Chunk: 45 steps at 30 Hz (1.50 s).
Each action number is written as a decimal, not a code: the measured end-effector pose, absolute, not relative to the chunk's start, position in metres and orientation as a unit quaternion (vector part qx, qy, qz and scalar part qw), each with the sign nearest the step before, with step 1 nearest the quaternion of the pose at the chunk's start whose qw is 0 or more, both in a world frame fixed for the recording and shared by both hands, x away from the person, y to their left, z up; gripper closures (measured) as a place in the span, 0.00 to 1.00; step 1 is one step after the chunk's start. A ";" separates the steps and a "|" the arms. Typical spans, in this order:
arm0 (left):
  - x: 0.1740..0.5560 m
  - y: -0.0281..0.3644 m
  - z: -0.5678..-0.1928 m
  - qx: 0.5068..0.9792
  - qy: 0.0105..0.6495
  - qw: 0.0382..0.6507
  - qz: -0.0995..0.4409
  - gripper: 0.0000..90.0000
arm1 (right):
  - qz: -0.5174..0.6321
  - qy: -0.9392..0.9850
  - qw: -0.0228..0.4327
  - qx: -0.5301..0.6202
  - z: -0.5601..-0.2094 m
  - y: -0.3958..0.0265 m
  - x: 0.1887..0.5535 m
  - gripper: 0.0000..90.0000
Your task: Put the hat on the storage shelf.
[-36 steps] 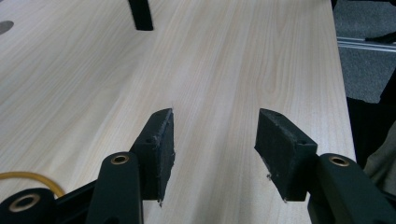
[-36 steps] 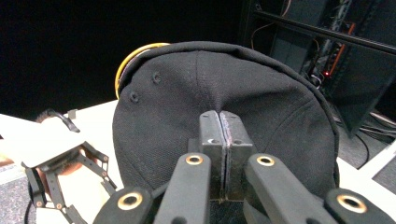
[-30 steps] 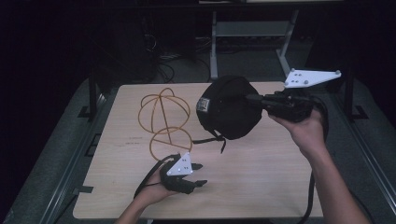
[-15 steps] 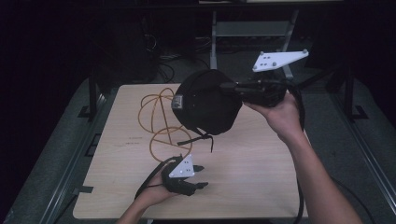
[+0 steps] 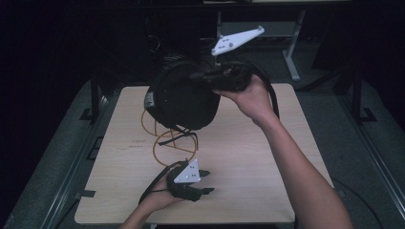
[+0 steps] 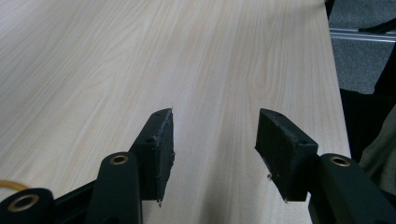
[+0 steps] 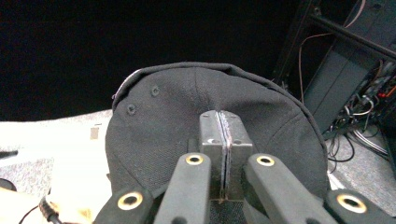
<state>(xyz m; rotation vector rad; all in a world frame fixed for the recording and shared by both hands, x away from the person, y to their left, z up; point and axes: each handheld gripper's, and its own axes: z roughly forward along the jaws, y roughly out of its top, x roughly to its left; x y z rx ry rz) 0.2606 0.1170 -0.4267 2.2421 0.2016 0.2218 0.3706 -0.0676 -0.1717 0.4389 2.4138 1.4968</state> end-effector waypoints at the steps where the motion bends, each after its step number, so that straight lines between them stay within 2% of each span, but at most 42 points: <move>1: 0.261 0.117 -0.427 0.896 0.081 0.427 0.089 0.51 | 0.514 0.834 0.132 0.149 -0.170 -0.062 0.373 0.99; 12: 0.261 0.118 -0.426 0.894 0.079 0.432 0.087 0.51 | 0.483 0.856 0.107 0.149 -0.175 -0.004 0.397 0.99; 27: 0.261 0.112 -0.428 0.897 0.072 0.428 0.085 0.51 | 0.452 0.872 0.080 0.171 -0.201 0.035 0.418 0.97; 28: 0.261 0.112 -0.428 0.898 0.066 0.426 0.089 0.51 | 0.449 0.875 0.077 0.165 -0.204 0.038 0.419 0.92; 30: 0.261 0.111 -0.427 0.898 0.066 0.426 0.091 0.51 | 0.448 0.872 0.076 0.180 -0.207 0.043 0.419 0.70; 45: 0.262 0.115 -0.430 0.895 0.085 0.428 0.089 0.45 | 0.466 0.861 0.053 0.197 -0.227 0.005 0.424 0.53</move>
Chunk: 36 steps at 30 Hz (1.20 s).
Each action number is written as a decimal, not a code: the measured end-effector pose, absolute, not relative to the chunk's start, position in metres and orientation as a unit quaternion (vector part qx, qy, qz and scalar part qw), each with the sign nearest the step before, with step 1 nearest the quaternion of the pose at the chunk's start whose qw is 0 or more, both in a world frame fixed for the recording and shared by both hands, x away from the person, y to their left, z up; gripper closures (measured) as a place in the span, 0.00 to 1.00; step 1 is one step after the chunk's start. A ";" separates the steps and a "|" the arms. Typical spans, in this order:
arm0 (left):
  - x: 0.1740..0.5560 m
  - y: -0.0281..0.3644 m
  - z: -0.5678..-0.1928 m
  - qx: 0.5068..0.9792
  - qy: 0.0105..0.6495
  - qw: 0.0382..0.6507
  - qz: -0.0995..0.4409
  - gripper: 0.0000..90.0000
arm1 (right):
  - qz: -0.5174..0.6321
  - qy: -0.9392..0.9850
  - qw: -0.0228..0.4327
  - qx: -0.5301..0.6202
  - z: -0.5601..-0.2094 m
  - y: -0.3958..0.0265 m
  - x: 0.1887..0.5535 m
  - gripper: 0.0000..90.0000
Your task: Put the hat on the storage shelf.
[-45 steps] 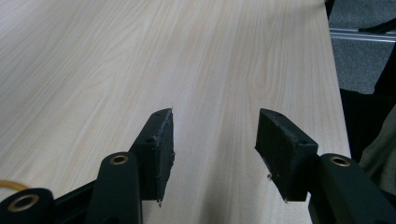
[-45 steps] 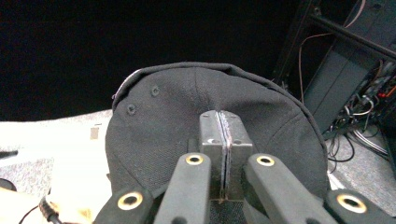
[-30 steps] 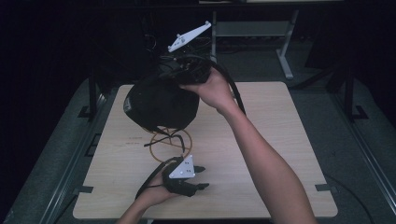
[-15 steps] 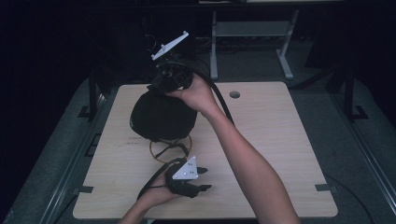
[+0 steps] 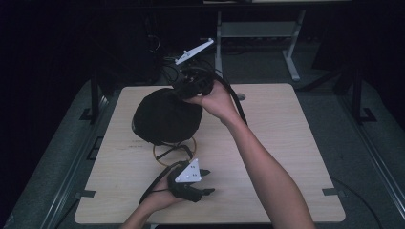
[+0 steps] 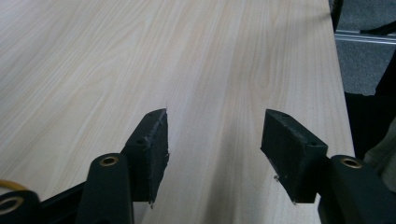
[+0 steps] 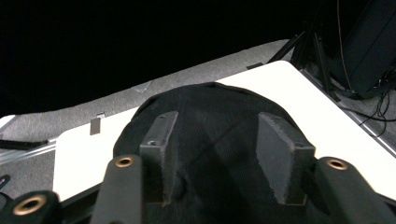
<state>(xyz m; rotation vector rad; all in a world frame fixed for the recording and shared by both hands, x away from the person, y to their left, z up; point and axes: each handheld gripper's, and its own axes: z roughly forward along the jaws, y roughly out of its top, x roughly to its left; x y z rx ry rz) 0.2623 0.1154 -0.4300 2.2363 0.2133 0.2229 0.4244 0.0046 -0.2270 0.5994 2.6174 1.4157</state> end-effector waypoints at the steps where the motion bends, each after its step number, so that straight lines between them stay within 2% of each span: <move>1: 0.262 0.116 -0.430 0.895 0.088 0.428 0.089 0.45 | 0.470 0.858 0.051 0.200 -0.227 0.001 0.424 0.52; 13: 0.264 0.119 -0.429 0.893 0.097 0.430 0.094 0.42 | 0.476 0.850 0.050 0.221 -0.232 -0.040 0.416 0.40; 36: 0.265 0.120 -0.430 0.889 0.111 0.434 0.095 0.39 | 0.482 0.838 0.049 0.250 -0.245 -0.083 0.412 0.29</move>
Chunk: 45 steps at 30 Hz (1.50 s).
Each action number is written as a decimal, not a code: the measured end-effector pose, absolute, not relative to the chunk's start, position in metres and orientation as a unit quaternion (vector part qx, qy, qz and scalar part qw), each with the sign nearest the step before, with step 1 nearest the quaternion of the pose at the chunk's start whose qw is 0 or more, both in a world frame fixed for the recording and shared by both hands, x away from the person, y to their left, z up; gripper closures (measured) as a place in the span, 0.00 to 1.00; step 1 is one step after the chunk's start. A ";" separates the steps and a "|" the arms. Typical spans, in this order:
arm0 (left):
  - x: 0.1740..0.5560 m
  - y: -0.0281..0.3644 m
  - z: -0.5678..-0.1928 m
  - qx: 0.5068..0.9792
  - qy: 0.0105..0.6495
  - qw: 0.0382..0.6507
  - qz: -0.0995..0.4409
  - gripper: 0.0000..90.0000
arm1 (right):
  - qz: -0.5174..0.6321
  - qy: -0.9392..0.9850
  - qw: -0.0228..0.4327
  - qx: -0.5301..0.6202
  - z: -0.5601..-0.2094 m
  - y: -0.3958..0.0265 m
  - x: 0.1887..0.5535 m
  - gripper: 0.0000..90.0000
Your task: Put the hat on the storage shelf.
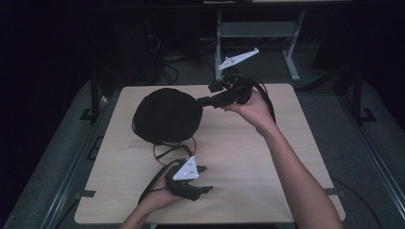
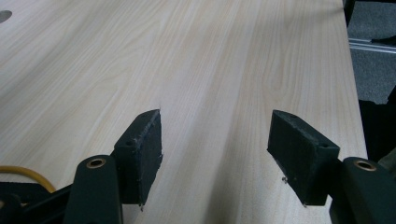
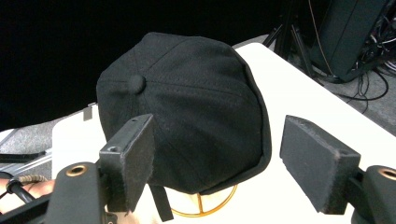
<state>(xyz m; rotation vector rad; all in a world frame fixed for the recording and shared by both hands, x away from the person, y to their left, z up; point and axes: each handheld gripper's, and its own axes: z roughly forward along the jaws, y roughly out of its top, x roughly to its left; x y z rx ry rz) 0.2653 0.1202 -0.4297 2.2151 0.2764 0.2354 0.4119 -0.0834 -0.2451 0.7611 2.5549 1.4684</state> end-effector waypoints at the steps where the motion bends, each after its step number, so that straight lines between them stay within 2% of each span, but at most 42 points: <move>1: 0.266 0.121 -0.430 0.890 0.111 0.432 0.095 0.39 | 0.483 0.837 0.050 0.251 -0.245 -0.086 0.411 0.28; 45: 0.267 0.122 -0.430 0.889 0.115 0.431 0.105 0.36 | 0.477 0.825 0.059 0.297 -0.289 -0.157 0.390 0.26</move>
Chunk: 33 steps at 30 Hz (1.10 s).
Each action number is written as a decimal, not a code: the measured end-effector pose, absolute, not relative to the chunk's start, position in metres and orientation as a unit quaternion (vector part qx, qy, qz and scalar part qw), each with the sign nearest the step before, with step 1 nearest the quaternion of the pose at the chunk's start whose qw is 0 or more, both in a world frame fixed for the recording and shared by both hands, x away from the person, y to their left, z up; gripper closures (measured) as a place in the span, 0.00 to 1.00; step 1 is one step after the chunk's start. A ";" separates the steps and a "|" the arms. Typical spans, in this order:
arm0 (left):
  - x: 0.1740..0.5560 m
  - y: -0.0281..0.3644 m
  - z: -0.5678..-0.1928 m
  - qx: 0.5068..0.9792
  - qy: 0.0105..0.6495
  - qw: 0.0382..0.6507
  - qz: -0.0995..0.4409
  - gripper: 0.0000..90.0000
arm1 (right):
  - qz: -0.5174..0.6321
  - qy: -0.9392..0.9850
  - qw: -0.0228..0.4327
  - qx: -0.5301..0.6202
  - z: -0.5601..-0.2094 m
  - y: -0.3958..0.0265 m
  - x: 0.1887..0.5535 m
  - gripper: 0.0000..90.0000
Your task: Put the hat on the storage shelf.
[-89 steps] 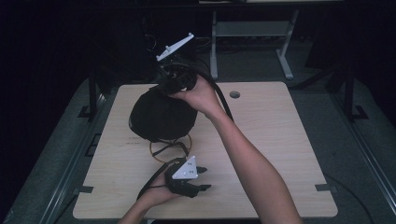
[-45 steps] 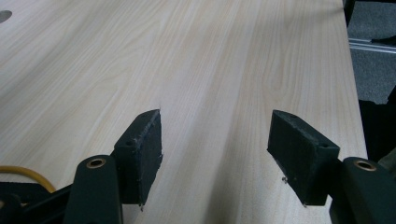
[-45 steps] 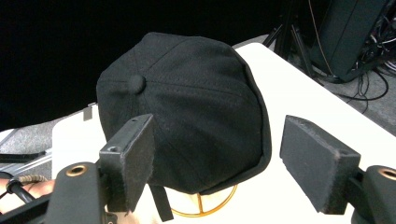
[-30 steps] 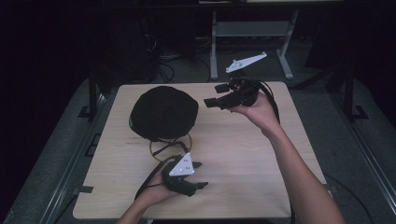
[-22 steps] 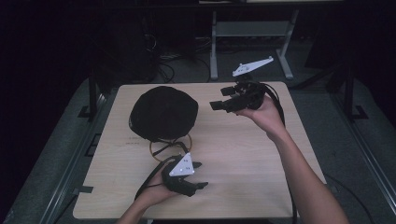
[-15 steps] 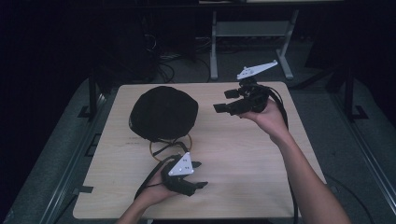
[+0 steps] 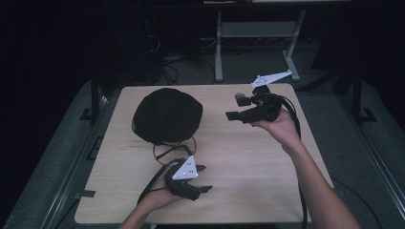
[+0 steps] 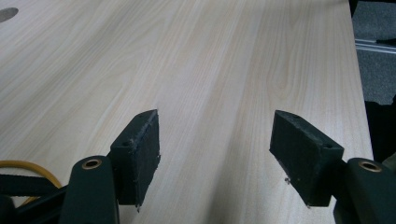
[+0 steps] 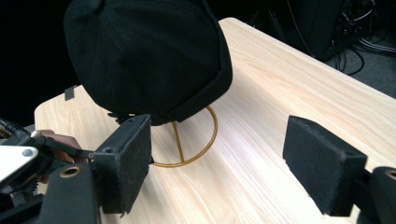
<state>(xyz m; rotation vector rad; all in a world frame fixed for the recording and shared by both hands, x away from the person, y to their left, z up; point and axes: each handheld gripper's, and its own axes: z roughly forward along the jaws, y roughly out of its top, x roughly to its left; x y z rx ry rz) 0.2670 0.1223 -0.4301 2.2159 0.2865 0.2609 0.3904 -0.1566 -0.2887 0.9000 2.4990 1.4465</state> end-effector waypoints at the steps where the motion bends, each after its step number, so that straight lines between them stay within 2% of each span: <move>1: 0.267 0.122 -0.430 0.888 0.115 0.432 0.104 0.36 | 0.479 0.824 0.058 0.298 -0.290 -0.158 0.390 0.26; 33: 0.268 0.124 -0.430 0.888 0.119 0.430 0.107 0.36 | 0.468 0.817 0.054 0.334 -0.333 -0.203 0.372 0.26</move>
